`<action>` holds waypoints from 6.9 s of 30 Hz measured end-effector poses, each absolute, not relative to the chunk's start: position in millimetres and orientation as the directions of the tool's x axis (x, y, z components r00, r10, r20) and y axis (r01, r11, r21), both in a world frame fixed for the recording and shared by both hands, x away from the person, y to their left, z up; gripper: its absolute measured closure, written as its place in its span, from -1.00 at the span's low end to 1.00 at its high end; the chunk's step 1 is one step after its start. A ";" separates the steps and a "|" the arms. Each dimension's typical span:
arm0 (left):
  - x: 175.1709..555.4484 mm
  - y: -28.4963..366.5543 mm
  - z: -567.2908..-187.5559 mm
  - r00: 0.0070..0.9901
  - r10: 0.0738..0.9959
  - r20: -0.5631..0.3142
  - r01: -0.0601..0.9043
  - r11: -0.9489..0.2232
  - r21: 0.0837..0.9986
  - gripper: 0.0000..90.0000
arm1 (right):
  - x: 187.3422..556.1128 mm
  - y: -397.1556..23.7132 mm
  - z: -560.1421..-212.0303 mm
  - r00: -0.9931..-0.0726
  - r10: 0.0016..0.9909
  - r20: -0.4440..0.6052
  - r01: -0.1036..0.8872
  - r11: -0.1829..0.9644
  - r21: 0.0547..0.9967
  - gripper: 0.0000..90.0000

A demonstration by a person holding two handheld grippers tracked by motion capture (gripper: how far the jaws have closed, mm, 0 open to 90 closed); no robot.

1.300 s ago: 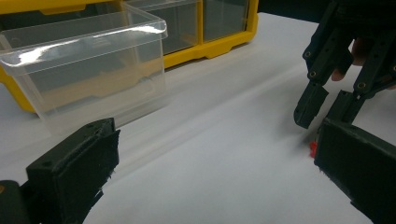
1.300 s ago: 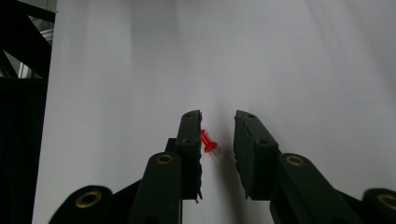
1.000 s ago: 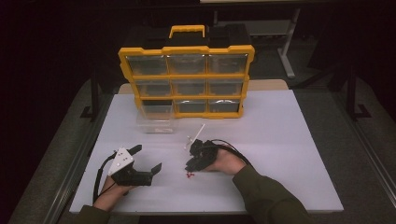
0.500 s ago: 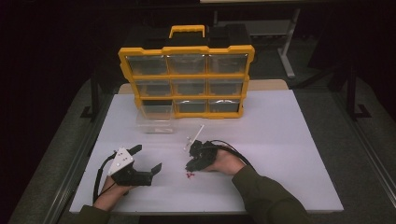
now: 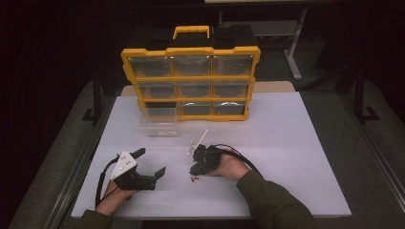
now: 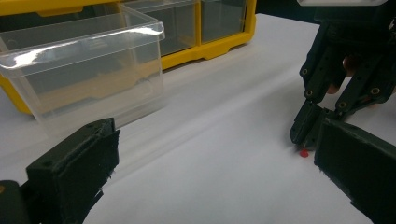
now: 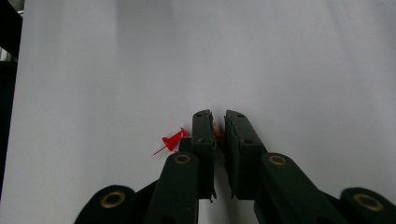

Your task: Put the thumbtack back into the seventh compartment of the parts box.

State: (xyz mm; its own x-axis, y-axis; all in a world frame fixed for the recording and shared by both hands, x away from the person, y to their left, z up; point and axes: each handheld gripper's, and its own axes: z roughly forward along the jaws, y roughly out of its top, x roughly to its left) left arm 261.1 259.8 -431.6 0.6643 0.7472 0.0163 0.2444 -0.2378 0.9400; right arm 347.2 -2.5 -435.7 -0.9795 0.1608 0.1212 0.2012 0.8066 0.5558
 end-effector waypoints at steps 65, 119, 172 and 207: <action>262.2 262.0 -431.3 0.667 0.745 0.014 0.247 -0.240 0.939 -1.00 | 373.1 1.8 -405.5 -0.954 0.267 0.139 0.296 0.748 0.594 0.83; 262.6 261.3 -432.1 0.671 0.742 0.006 0.251 -0.234 0.939 -1.00 | 419.0 18.5 -358.2 -0.916 0.374 0.147 0.372 0.648 0.665 0.83; 263.0 261.0 -432.9 0.675 0.738 -0.003 0.255 -0.229 0.940 -1.00 | 467.8 67.0 -342.3 -0.905 0.418 0.077 0.357 0.650 0.670 0.81; 263.2 261.5 -433.0 0.679 0.734 0.010 0.254 -0.248 0.935 -1.00 | 456.5 43.7 -326.6 -0.884 0.458 0.095 0.386 0.599 0.702 -0.43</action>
